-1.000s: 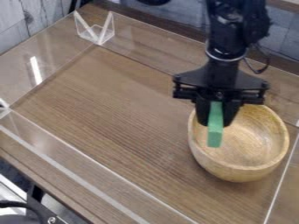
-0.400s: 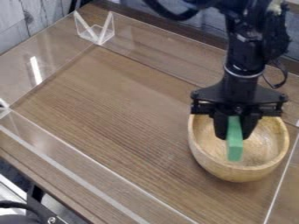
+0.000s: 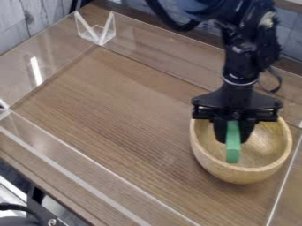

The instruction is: Put green stick into wooden bowl

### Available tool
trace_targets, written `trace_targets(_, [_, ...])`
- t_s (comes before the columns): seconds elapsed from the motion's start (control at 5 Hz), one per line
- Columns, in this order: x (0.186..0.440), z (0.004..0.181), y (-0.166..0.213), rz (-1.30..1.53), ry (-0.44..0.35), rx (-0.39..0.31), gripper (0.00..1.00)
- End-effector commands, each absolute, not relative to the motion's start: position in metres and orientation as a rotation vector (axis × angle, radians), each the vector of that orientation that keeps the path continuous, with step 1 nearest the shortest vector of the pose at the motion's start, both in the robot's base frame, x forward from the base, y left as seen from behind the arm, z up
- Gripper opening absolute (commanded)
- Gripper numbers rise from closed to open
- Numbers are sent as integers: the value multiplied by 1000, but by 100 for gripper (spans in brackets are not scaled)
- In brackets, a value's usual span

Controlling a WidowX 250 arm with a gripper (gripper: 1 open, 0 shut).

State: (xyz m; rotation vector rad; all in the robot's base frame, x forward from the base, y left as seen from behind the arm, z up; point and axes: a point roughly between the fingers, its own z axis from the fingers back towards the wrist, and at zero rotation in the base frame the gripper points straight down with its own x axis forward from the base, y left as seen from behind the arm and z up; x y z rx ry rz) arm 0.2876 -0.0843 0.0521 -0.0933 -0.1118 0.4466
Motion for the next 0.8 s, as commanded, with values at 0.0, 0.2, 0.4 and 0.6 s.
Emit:
trace_targets(0.0, [291, 63, -87, 465, -145, -112, 100])
trace_targets(0.2, [288, 68, -90, 489, -144, -120, 100])
trace_targets(0.4, [295, 64, -86, 443, -139, -130, 100])
trace_targets(0.6, [303, 59, -82, 396, -135, -138, 100])
